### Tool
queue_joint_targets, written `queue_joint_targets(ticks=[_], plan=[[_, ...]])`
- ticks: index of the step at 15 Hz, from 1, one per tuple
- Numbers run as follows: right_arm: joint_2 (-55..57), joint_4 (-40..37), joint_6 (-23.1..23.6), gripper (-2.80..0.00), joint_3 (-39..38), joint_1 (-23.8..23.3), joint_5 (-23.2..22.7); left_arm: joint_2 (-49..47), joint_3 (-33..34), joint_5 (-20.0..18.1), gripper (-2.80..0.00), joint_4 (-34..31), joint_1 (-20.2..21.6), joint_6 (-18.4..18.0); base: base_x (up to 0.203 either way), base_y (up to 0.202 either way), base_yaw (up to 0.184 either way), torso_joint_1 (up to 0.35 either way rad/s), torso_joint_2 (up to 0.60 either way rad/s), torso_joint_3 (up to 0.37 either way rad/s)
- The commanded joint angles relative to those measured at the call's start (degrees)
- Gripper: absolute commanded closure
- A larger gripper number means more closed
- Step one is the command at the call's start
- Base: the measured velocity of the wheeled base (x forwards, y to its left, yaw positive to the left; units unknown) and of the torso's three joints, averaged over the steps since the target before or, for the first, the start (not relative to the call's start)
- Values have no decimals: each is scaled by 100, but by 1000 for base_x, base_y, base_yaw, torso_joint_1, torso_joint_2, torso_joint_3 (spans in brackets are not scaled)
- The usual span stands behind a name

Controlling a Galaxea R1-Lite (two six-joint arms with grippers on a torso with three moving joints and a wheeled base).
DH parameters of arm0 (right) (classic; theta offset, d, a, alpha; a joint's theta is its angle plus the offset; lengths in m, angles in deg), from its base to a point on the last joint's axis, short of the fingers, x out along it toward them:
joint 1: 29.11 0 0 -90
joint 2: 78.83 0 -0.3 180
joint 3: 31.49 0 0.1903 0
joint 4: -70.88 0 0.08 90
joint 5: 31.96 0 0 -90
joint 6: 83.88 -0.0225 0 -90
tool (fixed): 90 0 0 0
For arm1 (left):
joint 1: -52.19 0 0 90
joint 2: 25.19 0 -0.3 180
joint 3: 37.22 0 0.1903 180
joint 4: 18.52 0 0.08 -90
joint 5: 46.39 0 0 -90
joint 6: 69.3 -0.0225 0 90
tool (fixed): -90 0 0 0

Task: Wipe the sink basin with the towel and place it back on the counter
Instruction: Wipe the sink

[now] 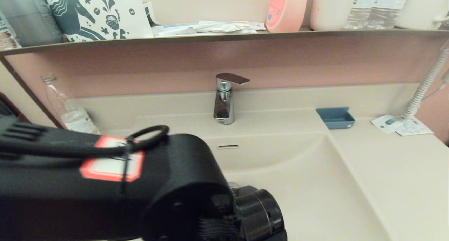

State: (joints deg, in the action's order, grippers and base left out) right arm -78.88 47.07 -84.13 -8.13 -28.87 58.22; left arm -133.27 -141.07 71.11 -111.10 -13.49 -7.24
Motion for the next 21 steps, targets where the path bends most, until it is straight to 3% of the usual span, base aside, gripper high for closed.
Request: queue_joint_targets(ticks=[1,4,8,11,14,21], plan=[[5,0,-1,0,0,2,0,1051,-36,-80,0,-487,53,-150,0,0,0,0,0,0],[5,0,-1,0,0,2,0,1329,74,376,0,-1476,445,-430,0,0,0,0,0,0],[5,0,-1,0,0,2,0,1900,354,413,0,-1116,459,-710,0,0,0,0,0,0],[5,0,-1,0,0,2,0,2447,629,490,0,-919,486,-1386,0,0,0,0,0,0],[5,0,-1,0,0,2,0,2469,702,793,0,-709,956,-1467,0,0,0,0,0,0],[5,0,-1,0,0,2,0,2788,1062,1270,0,-883,1016,-1481,0,0,0,0,0,0]])
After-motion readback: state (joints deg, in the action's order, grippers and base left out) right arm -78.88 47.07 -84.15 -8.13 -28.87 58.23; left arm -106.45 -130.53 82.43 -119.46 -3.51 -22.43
